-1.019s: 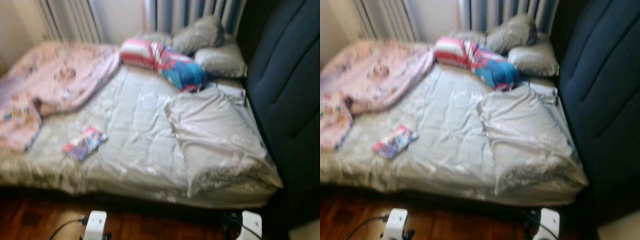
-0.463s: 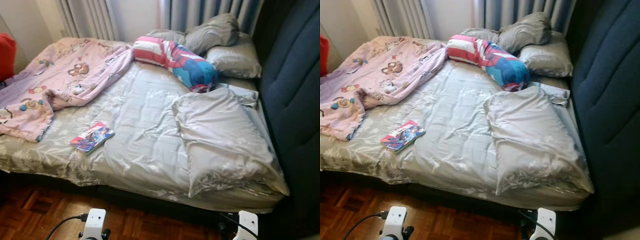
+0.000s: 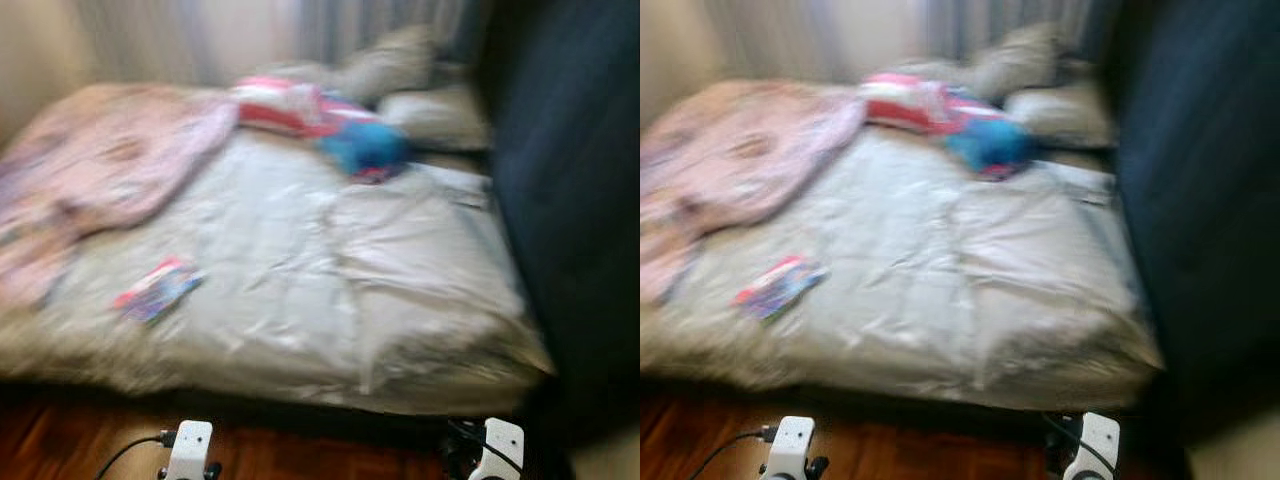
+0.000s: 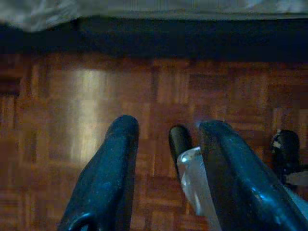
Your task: Clean up the room
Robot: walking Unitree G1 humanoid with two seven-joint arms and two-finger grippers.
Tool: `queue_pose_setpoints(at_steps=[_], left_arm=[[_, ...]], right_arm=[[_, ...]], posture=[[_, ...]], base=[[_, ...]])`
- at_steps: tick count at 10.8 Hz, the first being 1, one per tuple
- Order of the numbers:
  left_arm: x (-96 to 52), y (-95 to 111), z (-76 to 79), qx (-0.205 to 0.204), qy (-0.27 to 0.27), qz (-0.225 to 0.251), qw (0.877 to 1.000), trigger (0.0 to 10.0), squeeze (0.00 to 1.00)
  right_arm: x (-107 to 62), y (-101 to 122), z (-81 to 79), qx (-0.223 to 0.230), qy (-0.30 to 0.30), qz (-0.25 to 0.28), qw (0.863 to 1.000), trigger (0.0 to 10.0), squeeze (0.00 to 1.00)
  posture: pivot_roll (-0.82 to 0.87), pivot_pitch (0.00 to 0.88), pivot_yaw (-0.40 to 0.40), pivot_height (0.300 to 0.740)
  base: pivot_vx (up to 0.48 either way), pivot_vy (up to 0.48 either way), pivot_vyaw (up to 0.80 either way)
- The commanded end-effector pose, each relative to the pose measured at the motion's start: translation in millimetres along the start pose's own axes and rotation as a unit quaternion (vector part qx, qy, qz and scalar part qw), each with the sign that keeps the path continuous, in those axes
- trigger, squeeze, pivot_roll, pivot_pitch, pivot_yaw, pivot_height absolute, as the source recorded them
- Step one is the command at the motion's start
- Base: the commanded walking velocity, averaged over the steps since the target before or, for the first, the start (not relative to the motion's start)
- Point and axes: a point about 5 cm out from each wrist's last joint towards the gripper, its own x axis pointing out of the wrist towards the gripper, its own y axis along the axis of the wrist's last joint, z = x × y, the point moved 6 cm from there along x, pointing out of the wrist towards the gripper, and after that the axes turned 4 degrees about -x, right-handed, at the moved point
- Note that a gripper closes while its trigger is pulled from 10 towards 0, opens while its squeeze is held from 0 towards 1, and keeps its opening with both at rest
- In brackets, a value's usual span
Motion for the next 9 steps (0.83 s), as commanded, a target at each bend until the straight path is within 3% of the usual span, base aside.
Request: queue_pose_setpoints(at_steps=[1, 2, 7, 9], left_arm=[[-0.9, -5.6, -0.3, -0.003, 0.003, -0.008, 1.000, 10.0, 0.00], [-1.6, -8.8, -0.8, -0.005, 0.005, -0.011, 1.000, 10.0, 0.00], [-1.7, -7.9, -5.3, -0.009, 0.011, -0.010, 1.000, 10.0, 0.00], [-1.2, -6.6, -3.7, -0.007, 0.010, -0.010, 1.000, 10.0, 0.00]], right_arm=[[-0.6, -0.4, 2.8, 0.000, -0.002, 0.003, 1.000, 10.0, 0.00], [-0.7, -0.4, 2.9, -0.003, -0.003, 0.003, 1.000, 10.0, 0.00], [-0.4, 0.1, 1.9, 0.000, -0.005, 0.004, 1.000, 10.0, 0.00], [-0.5, 0.2, 3.0, 0.009, -0.008, 0.004, 1.000, 10.0, 0.00]], posture=[[0.06, 0.066, -0.024, 0.740], [0.06, 0.062, -0.022, 0.740], [0.07, 0.051, -0.017, 0.740], [0.06, 0.045, -0.010, 0.740]], base=[[0.000, 0.000, 0.00], [0.000, 0.000, 0.00], [0.000, -0.320, 0.00], [0.000, 0.000, 0.00]])
